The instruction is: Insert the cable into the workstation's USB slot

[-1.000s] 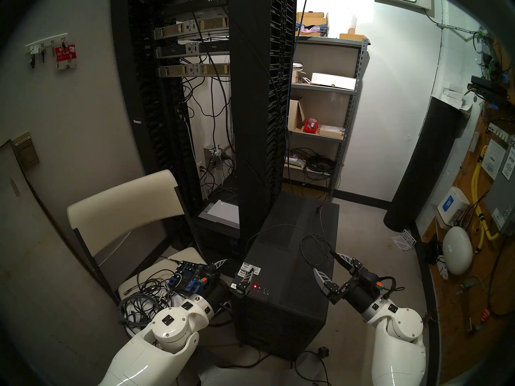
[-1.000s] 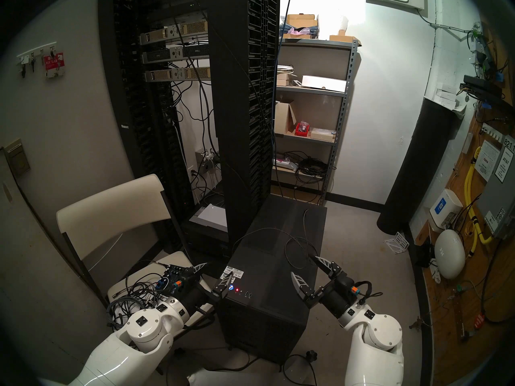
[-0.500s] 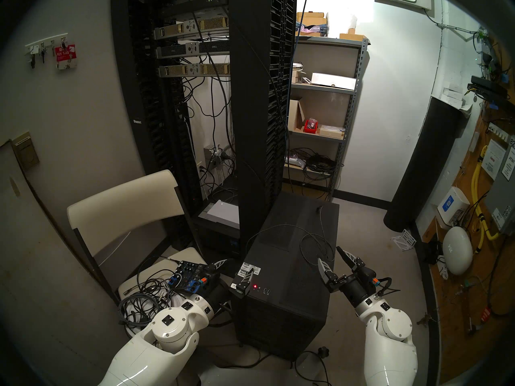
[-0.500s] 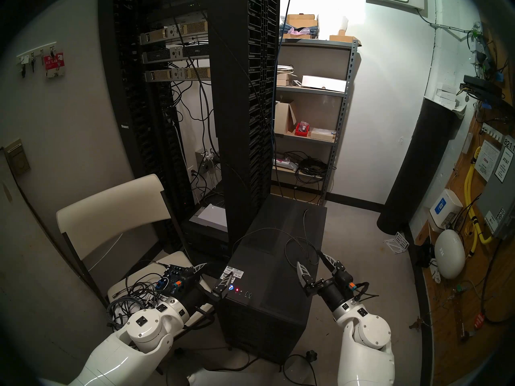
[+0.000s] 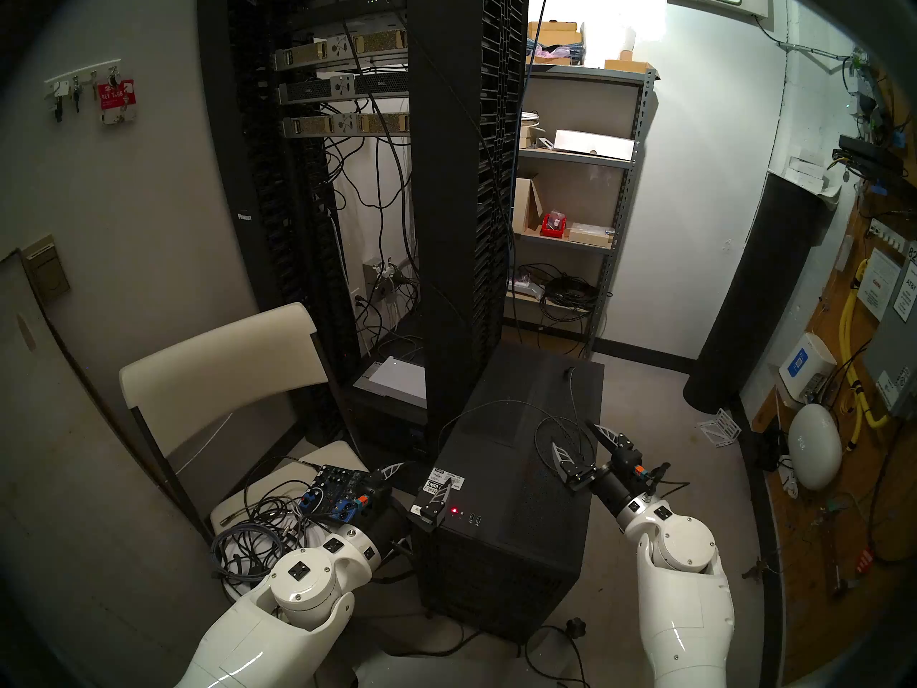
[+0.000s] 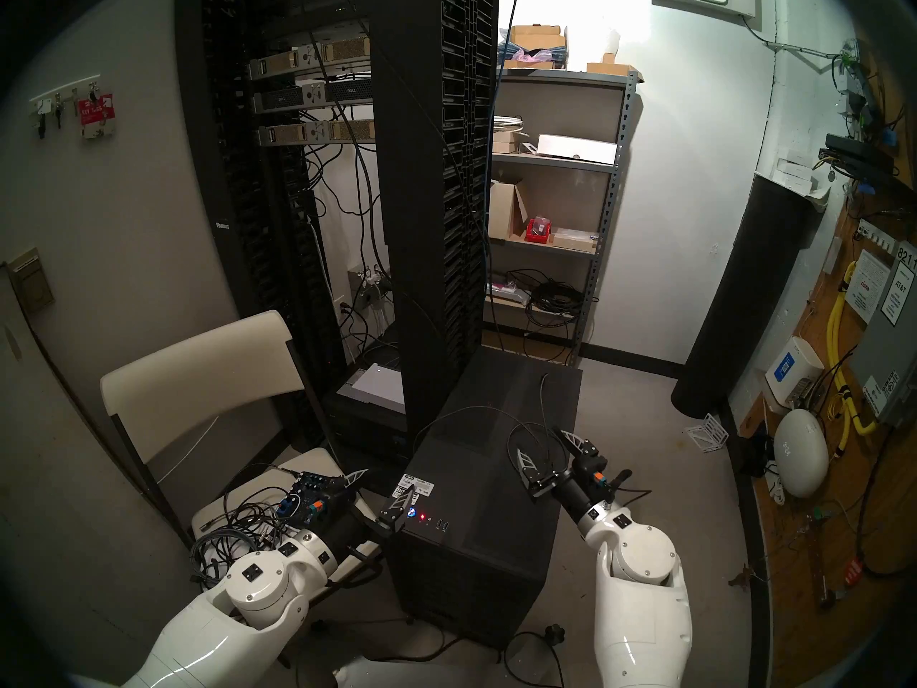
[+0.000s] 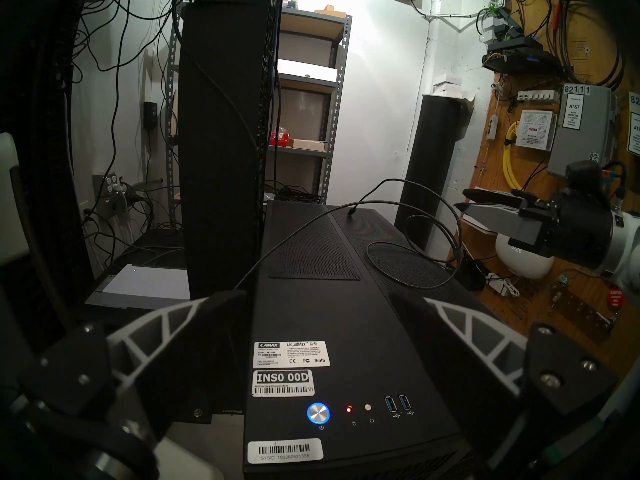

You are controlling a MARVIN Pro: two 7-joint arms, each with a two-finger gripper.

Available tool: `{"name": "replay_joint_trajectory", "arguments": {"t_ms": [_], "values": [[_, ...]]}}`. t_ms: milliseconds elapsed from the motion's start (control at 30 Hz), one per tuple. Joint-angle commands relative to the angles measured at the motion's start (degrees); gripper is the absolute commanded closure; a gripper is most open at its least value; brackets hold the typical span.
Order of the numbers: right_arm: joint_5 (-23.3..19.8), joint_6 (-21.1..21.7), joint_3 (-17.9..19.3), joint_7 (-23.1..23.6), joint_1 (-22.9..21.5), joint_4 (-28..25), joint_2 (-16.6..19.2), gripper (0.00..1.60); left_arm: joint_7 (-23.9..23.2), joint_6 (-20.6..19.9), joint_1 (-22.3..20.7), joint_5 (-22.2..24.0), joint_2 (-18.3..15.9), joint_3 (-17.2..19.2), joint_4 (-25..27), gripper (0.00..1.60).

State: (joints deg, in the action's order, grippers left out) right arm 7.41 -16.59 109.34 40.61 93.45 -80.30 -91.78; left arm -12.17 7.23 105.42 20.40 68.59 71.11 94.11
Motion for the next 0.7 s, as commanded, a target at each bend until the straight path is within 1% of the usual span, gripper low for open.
{"name": "replay_joint_trajectory", "arguments": {"t_ms": [0, 33, 133, 267, 333, 500, 600, 667], "values": [[0.2, 2.2, -0.2, -2.9, -5.5, 1.4, 1.3, 0.0, -0.1, 0.2, -0.1, 0.0, 0.0, 0.0, 0.9, 0.0], [0.6, 2.3, 0.6, -2.1, -6.3, 1.9, 1.2, 0.0, -0.1, 0.1, -0.1, 0.0, 0.0, 0.0, 0.9, 0.0], [-0.3, 3.9, 1.4, -2.2, -5.7, 1.1, 1.1, 0.0, -0.1, 0.1, -0.1, 0.0, 0.0, 0.0, 1.0, 0.0], [-2.4, 7.5, 2.7, -0.9, -3.4, -1.6, 0.0, 0.0, 0.0, 0.1, 0.0, 0.0, 0.0, 0.0, 1.0, 0.0], [-2.2, 9.5, 2.7, -0.6, -2.5, -2.5, -0.2, 0.0, 0.0, 0.1, 0.0, 0.0, 0.0, 0.0, 1.0, 0.0], [-1.4, 10.4, 2.9, -1.2, -2.4, -2.0, -0.5, 0.0, 0.0, 0.1, 0.0, -0.1, 0.0, 0.0, 1.1, 0.0], [-2.4, 11.2, 2.9, -0.1, -2.8, -2.2, -0.9, 0.0, 0.0, 0.1, 0.0, 0.0, 0.0, 0.0, 1.0, 0.0], [-2.1, 11.6, 2.9, -0.2, -2.7, -2.8, -1.2, 0.0, 0.0, 0.1, 0.0, 0.0, 0.0, 0.0, 1.0, 0.0]]}}
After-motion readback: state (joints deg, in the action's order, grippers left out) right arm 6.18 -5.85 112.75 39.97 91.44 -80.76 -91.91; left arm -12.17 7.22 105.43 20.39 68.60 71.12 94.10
